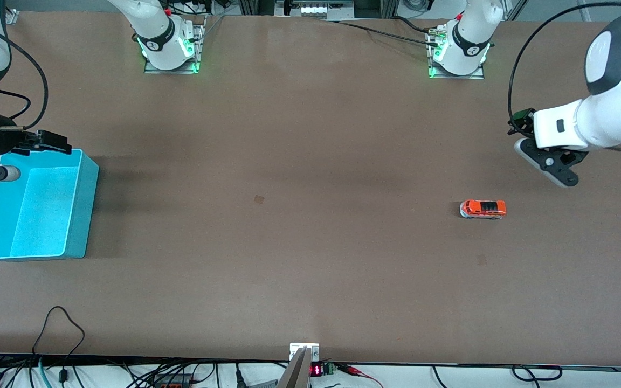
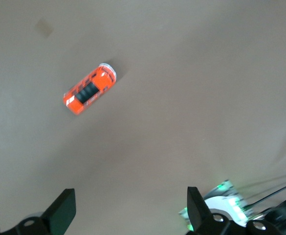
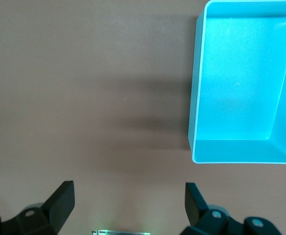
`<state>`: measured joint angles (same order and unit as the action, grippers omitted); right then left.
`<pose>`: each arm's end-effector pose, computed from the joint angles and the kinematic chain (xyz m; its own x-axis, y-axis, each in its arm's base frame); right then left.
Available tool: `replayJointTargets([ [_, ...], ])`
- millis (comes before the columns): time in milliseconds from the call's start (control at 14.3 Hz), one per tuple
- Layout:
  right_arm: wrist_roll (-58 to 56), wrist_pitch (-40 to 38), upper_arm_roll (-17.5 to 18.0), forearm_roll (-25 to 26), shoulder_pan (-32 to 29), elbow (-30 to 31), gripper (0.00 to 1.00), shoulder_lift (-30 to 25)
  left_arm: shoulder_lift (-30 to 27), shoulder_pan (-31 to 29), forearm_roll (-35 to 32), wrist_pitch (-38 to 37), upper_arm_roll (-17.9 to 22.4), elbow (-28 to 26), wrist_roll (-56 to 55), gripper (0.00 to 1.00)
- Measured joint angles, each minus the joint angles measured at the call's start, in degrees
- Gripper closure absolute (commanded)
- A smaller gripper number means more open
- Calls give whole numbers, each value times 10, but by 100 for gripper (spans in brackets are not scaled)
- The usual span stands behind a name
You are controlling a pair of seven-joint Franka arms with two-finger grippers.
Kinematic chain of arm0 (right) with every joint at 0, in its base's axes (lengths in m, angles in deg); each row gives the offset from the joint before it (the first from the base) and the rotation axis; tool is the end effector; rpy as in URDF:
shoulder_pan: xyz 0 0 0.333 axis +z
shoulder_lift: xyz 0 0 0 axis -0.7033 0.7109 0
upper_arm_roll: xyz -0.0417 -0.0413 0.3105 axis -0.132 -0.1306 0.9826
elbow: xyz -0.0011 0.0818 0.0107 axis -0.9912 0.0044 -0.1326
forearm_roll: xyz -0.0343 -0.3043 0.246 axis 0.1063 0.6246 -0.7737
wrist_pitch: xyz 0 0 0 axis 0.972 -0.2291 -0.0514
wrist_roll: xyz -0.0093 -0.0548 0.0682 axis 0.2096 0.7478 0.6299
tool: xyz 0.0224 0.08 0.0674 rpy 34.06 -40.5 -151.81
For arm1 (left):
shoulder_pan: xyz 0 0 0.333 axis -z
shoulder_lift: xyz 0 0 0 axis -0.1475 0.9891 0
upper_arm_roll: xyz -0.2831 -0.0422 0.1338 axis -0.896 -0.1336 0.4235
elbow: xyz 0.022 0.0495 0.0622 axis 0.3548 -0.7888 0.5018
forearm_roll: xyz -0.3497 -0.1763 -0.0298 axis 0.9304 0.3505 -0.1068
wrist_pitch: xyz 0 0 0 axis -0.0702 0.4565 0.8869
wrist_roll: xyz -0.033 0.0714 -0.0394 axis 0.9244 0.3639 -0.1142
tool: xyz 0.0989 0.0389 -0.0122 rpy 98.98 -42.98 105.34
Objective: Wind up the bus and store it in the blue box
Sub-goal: 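Lower the left gripper onto the orange toy bus and grasp it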
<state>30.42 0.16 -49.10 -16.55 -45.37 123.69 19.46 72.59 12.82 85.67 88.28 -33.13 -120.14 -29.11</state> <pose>0.5863 -0.0414 0.5164 0.9799 0.0424 -0.1950 0.0413 -0.9991 -0.0099 0.5690 -0.0366 0.4843 0.6761 -0.7023 -0.2229 -0.6817 -0.7110 0.1724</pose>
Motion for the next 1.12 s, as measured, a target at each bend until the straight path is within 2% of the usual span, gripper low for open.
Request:
replayJointTargets([
  [279, 0, -1, 0, 0, 0, 0, 0, 0, 60, -7, 0, 88, 1, -4, 229, 0],
  [558, 0, -5, 0, 0, 0, 0, 0, 0, 105, -15, 0, 201, 2, -36, 388, 0],
  [907, -1, -8, 0, 0, 0, 0, 0, 1, 147, -30, 0, 355, 3, -117, 474, 0],
  [1116, -1, -11, -1, 0, 0, 0, 0, 1, 171, -42, 0, 381, 3, -138, 487, 0],
])
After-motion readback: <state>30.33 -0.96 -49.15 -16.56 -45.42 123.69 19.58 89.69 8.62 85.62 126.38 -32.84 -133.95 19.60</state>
